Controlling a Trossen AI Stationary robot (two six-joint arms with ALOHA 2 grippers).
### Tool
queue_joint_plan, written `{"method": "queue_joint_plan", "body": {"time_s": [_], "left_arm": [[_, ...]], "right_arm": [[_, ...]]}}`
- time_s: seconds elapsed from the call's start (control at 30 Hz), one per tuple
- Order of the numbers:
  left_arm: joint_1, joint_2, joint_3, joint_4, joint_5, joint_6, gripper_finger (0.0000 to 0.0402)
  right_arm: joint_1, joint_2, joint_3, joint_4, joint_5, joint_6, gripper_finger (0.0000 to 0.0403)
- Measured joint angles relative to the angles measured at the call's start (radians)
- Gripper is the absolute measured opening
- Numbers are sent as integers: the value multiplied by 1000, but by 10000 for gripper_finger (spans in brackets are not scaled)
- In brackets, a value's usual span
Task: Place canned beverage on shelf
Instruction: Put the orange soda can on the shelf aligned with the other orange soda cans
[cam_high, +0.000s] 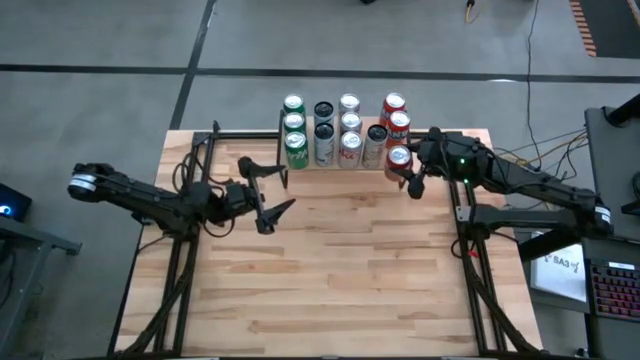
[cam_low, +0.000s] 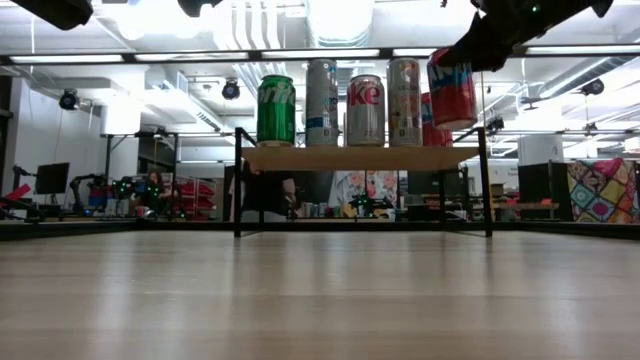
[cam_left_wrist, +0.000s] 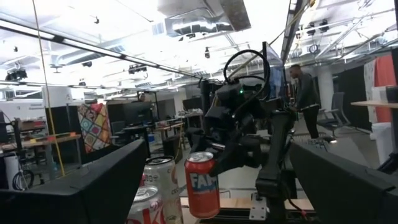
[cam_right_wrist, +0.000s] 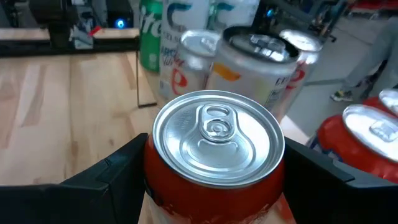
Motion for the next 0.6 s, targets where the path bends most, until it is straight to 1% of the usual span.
{"method": "queue_joint_plan", "body": {"time_s": [0.17, 0.27, 0.6], "left_arm": [[0, -6, 0, -8, 0, 0, 381], [0, -5, -1, -8, 0, 0, 381], [0, -4, -3, -8, 0, 0, 381]], "right_arm": [[-38, 3, -21, 58, -1, -10, 282], [-54, 2, -33, 60, 1, -18, 282], [-83, 3, -92, 139, 1, -11, 282]]}}
